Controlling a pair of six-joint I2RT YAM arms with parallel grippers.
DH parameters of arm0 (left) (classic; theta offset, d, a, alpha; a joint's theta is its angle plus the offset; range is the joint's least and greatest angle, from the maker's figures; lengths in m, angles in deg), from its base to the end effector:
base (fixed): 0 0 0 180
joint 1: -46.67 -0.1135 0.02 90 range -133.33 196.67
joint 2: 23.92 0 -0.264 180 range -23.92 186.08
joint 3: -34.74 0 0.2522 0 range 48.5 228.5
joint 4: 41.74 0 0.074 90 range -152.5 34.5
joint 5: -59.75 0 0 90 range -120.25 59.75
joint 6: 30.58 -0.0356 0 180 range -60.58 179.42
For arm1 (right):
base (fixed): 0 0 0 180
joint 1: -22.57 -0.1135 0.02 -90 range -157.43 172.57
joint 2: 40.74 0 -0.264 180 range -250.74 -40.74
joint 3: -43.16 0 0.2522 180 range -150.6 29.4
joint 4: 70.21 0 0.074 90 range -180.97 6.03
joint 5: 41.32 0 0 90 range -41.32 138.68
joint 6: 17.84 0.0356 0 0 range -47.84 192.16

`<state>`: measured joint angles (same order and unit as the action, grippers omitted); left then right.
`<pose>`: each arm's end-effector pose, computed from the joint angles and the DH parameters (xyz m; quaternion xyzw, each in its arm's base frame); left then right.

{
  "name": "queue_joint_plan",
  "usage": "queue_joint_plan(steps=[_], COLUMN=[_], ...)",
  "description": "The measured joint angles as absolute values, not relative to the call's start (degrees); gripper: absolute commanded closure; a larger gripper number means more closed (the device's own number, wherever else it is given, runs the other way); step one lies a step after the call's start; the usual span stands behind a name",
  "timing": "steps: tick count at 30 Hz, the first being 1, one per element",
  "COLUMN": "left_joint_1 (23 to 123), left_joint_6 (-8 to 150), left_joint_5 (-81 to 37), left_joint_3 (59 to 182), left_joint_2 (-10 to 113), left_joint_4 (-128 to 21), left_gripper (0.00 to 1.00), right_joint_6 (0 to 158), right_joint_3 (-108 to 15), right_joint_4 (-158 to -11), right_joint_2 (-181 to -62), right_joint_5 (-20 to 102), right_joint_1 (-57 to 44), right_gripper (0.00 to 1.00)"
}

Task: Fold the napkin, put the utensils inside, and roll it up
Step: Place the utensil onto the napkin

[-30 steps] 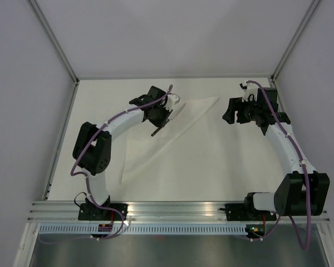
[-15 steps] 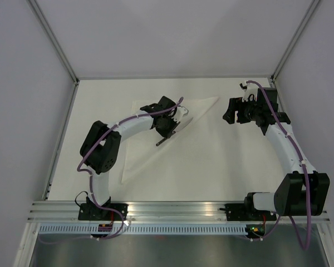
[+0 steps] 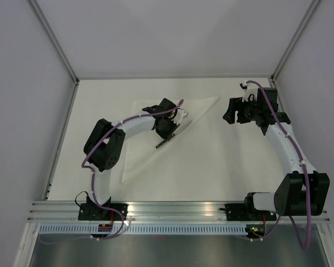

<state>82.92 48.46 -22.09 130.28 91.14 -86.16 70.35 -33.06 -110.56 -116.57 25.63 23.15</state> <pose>0.3337 -0.2510 0.1702 0.4038 0.8840 -0.1169 0.2043 0.2895 0.0110 0.3026 -0.0940 0.8869 0.1724 0.4181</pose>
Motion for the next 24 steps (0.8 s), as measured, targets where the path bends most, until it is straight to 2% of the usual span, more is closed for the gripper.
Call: queue_joint_plan(steps=[24], left_joint_1=[83.1], left_joint_6=[52.4], left_joint_5=[-20.4], left_joint_3=[130.3], left_joint_2=[91.4], left_joint_4=[-86.2], left_gripper=[0.98], right_joint_6=[70.3], right_joint_3=[-33.1], right_joint_4=[-110.6], right_joint_2=[-116.6], right_joint_5=[25.6], right_joint_1=[23.2], right_gripper=[0.22])
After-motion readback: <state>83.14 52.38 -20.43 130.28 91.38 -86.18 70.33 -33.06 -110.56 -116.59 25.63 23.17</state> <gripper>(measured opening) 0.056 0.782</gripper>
